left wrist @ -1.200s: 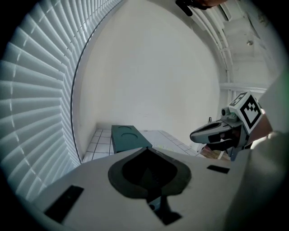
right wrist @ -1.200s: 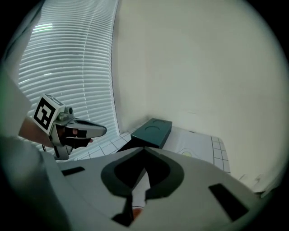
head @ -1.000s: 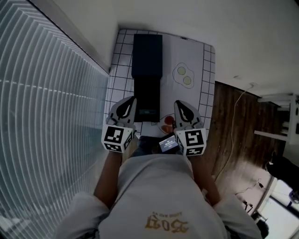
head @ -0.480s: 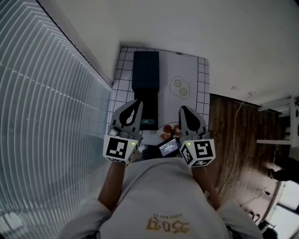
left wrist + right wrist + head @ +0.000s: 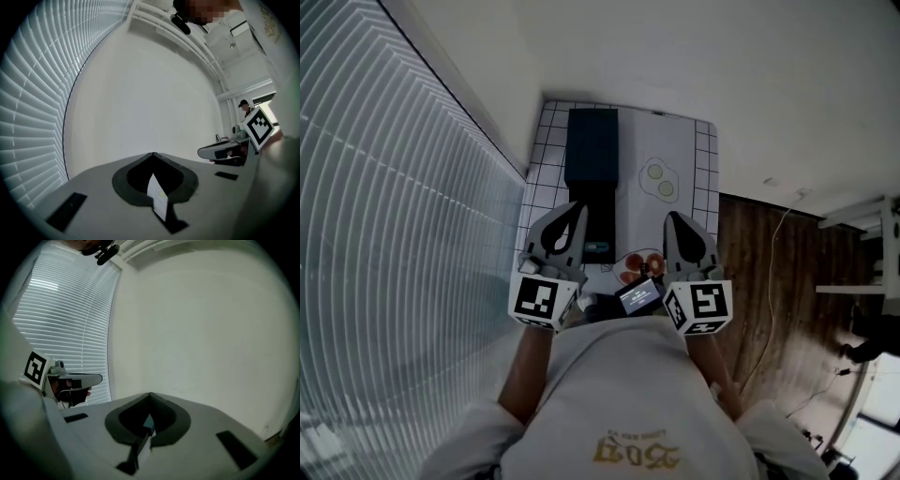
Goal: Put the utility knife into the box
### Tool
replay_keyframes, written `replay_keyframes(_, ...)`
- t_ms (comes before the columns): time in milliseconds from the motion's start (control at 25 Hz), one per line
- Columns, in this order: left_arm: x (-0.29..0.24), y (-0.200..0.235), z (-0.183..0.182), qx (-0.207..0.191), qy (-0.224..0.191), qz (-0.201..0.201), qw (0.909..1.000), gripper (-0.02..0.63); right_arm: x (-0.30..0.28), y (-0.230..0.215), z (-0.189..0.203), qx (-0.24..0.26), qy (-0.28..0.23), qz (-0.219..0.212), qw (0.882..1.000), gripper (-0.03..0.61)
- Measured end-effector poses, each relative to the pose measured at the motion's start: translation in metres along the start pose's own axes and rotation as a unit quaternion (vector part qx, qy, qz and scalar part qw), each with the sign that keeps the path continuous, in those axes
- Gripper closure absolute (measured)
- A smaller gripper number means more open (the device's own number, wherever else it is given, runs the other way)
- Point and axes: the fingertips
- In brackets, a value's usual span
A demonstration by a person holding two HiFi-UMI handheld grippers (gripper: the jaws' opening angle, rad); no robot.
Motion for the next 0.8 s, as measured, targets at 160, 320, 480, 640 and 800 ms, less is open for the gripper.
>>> replay_keyframes(160, -0.002, 0.007, -0.003, 0.024, -0.003, -0.002, 0.9997, 0.606, -0.003, -0.004, -0.004, 0.001, -0.005, -0.001, 1.0, 0.571)
replay_keyframes(320, -0.008, 0.017, 0.005, 0.078, 0.014, -0.003, 0.9968, 0.606, -0.008, -0.008, -0.005, 0.002, -0.006, -0.005, 1.0, 0.572)
replay_keyframes(480, -0.01, 0.015, 0.009, 0.053, 0.02, -0.009, 0.9984, 0.606, -0.011, -0.007, -0.004, 0.002, -0.008, -0.013, 1.0, 0.572)
replay_keyframes(640, -0.011, 0.014, 0.009, 0.037, 0.024, -0.009, 0.999, 0.606, -0.015, -0.006, -0.003, 0.001, -0.007, -0.02, 1.0, 0.571)
replay_keyframes(800, -0.01, 0.016, 0.017, 0.027, 0.034, -0.016, 0.9989, 0.606, -0.019, -0.006, 0.0, 0.001, -0.002, -0.024, 1.0, 0.571)
Point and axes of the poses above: the fingertips, and each gripper's own axes: x backward along the fingers, y to its left, z out of its underside, and after that the axes turned 6 degrees about y, right-handed
